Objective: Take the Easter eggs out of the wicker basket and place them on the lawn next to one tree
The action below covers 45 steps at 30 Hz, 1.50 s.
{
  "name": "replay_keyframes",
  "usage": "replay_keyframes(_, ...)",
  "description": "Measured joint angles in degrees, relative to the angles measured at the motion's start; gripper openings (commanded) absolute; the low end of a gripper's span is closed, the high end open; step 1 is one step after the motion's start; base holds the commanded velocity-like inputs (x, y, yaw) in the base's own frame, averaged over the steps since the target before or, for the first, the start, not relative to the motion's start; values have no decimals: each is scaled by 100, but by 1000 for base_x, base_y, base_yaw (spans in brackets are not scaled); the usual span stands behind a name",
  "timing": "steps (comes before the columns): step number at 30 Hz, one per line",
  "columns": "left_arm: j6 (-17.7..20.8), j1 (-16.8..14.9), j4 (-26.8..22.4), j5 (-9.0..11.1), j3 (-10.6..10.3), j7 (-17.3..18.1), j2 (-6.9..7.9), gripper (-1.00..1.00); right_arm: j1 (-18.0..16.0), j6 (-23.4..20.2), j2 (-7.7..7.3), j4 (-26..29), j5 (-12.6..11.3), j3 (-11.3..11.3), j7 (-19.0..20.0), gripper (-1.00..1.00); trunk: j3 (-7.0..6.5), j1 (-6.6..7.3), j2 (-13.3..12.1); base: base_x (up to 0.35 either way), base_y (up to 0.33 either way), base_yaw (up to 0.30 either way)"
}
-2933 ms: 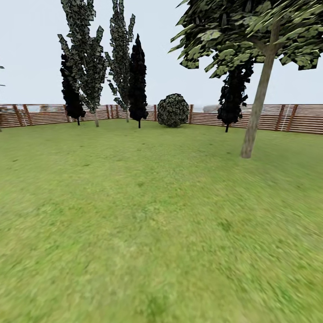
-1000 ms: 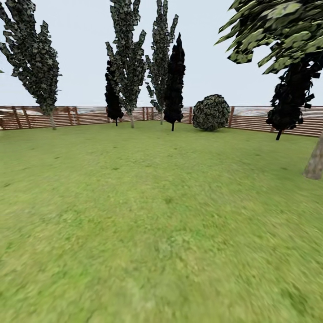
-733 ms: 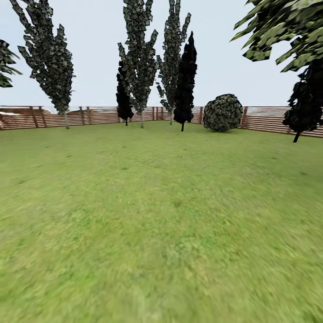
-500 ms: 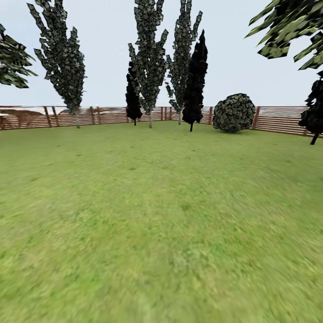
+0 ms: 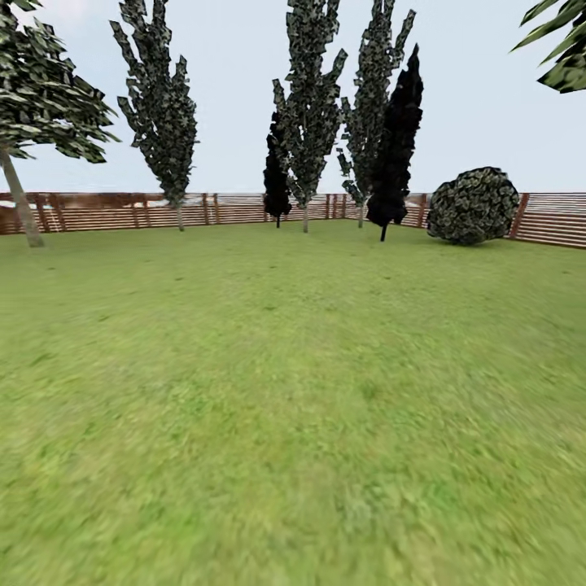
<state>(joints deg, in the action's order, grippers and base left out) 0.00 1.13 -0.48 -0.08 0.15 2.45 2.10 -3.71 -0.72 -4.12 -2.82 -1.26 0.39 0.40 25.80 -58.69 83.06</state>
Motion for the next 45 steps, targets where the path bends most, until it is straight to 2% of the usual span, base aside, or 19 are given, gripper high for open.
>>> replay_keyframes(14,0,0,0,0,-7,0,0,100,0,0,0,0,-2,0,-8,100,0,-1,0,306,0,288)
replay_keyframes(34,0,0,0,0,-8,0,1,100,0,0,0,0,-2,-4,-8,100,0,-4,0,24,-3,289)
replay_keyframes(45,-6,0,0,16,-1,1,0,100,0,0,0,0,-2,0,-8,100,0,-1,0,273,-91,289)
